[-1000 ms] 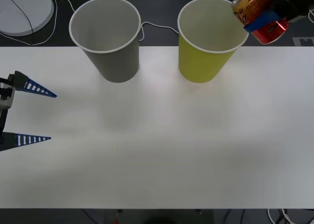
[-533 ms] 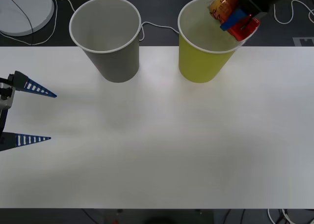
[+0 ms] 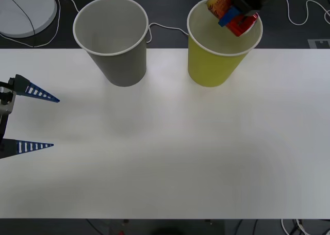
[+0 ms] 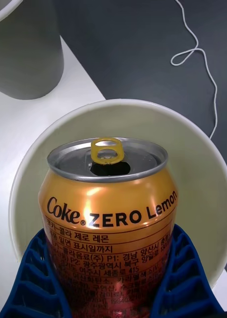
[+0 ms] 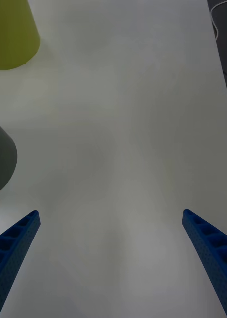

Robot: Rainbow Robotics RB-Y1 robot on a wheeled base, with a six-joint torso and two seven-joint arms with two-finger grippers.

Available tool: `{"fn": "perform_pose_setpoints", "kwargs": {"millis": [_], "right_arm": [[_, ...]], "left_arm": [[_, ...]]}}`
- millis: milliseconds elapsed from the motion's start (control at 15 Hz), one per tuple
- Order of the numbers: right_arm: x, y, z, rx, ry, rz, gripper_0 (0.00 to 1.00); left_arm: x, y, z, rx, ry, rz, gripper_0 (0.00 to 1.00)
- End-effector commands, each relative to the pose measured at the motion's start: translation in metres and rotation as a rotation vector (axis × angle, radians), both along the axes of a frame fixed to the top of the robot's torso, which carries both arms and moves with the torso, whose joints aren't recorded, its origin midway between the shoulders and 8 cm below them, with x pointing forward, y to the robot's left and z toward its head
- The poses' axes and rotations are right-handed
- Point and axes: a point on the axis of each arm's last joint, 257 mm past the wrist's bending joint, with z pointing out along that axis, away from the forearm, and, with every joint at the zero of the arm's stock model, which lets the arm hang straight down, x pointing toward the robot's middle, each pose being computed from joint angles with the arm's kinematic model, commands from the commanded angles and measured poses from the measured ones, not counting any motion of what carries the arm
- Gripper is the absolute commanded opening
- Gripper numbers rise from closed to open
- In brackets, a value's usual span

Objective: Put the can into the green bin and the plastic bottle into the gray bin

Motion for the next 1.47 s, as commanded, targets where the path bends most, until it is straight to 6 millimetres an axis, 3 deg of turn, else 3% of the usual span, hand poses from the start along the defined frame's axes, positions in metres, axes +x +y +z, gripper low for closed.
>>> {"fn": "perform_pose_setpoints", "kwargs": {"millis": [67, 200, 267, 333, 400, 600, 933, 1267, 1467], "right_arm": [[0.005, -0.001, 0.004, -0.004, -0.024, -0.006, 0.02], [0.007, -0.002, 0.005, -0.006, -0.032, -0.009, 0.09], [0.007, -0.002, 0.006, -0.006, -0.033, -0.007, 0.33], [0.007, -0.003, 0.006, -0.007, -0.034, -0.007, 0.74], [0.007, -0.005, 0.007, -0.009, -0.035, -0.007, 1.0], [0.001, -0.009, 0.012, -0.016, -0.029, 0.008, 1.0], [-0.033, -0.025, 0.036, -0.005, -0.003, 0.074, 1.0], [-0.065, -0.039, 0.085, 0.081, -0.041, 0.156, 1.0], [-0.094, -0.057, 0.084, 0.108, -0.046, 0.199, 1.0]], "left_arm": [[0.0, 0.0, 0.0, 0.0, 0.0, 0.0, 1.0], [0.0, 0.0, 0.0, 0.0, 0.0, 0.0, 1.0], [0.0, 0.0, 0.0, 0.0, 0.0, 0.0, 1.0], [0.0, 0.0, 0.0, 0.0, 0.0, 0.0, 1.0], [0.0, 0.0, 0.0, 0.0, 0.0, 0.0, 1.0], [0.0, 0.0, 0.0, 0.0, 0.0, 0.0, 1.0], [0.0, 0.0, 0.0, 0.0, 0.0, 0.0, 1.0], [0.0, 0.0, 0.0, 0.0, 0.0, 0.0, 1.0], [0.0, 0.0, 0.0, 0.0, 0.0, 0.0, 1.0]]}}
